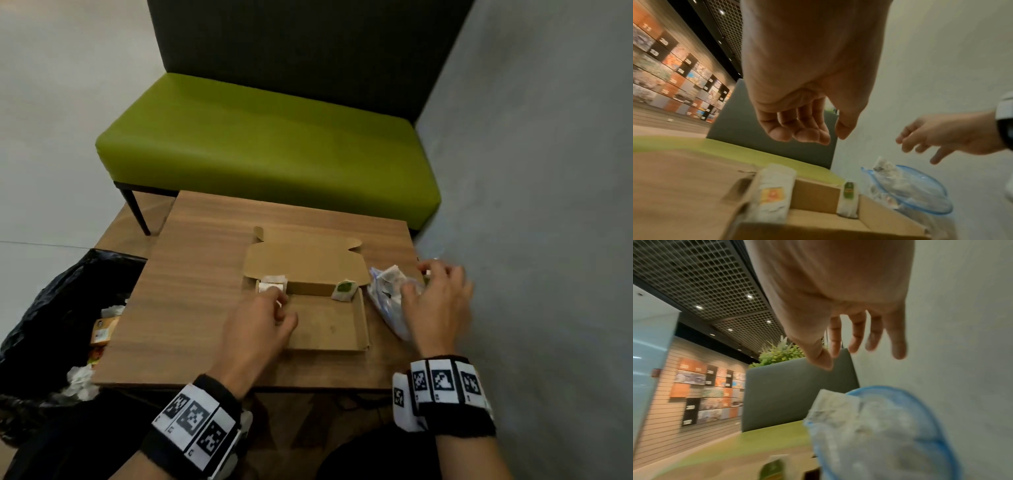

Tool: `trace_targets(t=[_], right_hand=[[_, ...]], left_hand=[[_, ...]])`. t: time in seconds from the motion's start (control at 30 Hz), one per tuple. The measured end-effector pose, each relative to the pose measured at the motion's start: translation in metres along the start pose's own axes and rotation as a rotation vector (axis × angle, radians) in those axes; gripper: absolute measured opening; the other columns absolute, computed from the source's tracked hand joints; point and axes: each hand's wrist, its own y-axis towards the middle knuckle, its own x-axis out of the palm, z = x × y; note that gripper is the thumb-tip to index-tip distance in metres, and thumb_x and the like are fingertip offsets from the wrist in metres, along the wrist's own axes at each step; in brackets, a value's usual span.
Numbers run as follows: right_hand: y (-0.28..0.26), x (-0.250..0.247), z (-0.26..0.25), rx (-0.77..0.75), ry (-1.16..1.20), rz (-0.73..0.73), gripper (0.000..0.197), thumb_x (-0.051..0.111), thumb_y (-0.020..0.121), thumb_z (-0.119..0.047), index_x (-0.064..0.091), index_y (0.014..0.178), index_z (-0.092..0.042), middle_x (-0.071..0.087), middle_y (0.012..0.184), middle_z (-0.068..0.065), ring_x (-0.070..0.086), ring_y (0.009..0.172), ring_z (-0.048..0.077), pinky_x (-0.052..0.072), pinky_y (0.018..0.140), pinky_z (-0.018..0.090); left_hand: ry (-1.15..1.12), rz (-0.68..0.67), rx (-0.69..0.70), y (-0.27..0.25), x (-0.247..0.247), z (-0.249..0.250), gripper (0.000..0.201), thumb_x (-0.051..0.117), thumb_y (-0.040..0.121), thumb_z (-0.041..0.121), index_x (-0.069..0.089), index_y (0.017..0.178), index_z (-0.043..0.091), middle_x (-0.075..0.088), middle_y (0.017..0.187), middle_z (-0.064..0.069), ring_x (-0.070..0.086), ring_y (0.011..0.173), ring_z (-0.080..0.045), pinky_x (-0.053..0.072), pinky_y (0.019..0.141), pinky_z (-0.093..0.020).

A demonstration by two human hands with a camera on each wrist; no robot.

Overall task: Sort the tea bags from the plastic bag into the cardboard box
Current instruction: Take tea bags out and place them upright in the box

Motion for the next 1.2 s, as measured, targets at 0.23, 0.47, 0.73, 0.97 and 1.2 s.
trace_targets(t=[0.23, 0.47, 0.73, 0.97, 1.2], right_hand=[[0.027, 0.016, 0.035, -0.128, 0.052, -0.238, 0.042, 0.066, 0.085, -0.031, 0.06, 0.127, -0.03, 0.045, 0.135, 0.004, 0.041, 0.127, 0.027, 0.039, 0.105, 0.047], [0.035, 0.04, 0.036, -0.144, 0.114, -0.291, 0.022, 0.068, 0.087, -0.03, 0.073, 0.107, -0.024, 0.054, 0.13, 0.003, 0.048, 0.122, 0.025, 0.04, 0.102, 0.054], [0.023, 0.037, 0.049, -0.271, 0.442, -0.1, 0.015, 0.078, 0.081, -0.016, 0.075, 0.089, -0.028, 0.056, 0.104, -0.007, 0.055, 0.104, 0.018, 0.049, 0.092, 0.044], [-0.013, 0.015, 0.028, -0.603, 0.645, -0.104, 0.017, 0.071, 0.083, -0.027, 0.079, 0.098, -0.023, 0.059, 0.076, -0.01, 0.055, 0.069, 0.006, 0.047, 0.061, 0.03], [-0.035, 0.023, 0.008, -0.635, 0.774, -0.182, 0.022, 0.071, 0.083, -0.008, 0.079, 0.099, -0.02, 0.068, 0.09, -0.004, 0.065, 0.084, 0.008, 0.055, 0.067, 0.026]], left_hand=[[0.053, -0.127, 0.22, 0.015, 0.033, 0.055, 0.019, 0.06, 0.091, 0.041, 0.064, 0.106, 0.03, 0.064, 0.087, 0.014, 0.057, 0.07, -0.001, 0.049, 0.066, -0.023], [0.002, -0.175, 0.191, 0.017, 0.044, 0.061, 0.014, 0.061, 0.091, 0.041, 0.064, 0.102, 0.032, 0.065, 0.084, 0.015, 0.061, 0.073, -0.002, 0.057, 0.072, -0.033], [-0.285, -0.239, 0.084, 0.016, 0.042, 0.054, 0.013, 0.059, 0.095, 0.036, 0.068, 0.091, 0.029, 0.07, 0.079, 0.01, 0.065, 0.072, -0.004, 0.058, 0.074, -0.033], [-0.936, -0.4, -0.145, 0.01, 0.039, 0.06, 0.047, 0.042, 0.098, 0.047, 0.066, 0.106, 0.007, 0.074, 0.089, -0.015, 0.063, 0.065, -0.017, 0.045, 0.056, -0.028], [-0.996, -0.342, -0.118, 0.006, 0.03, 0.04, 0.018, 0.063, 0.094, 0.02, 0.071, 0.105, 0.008, 0.07, 0.084, -0.004, 0.059, 0.068, -0.012, 0.046, 0.057, -0.023]])
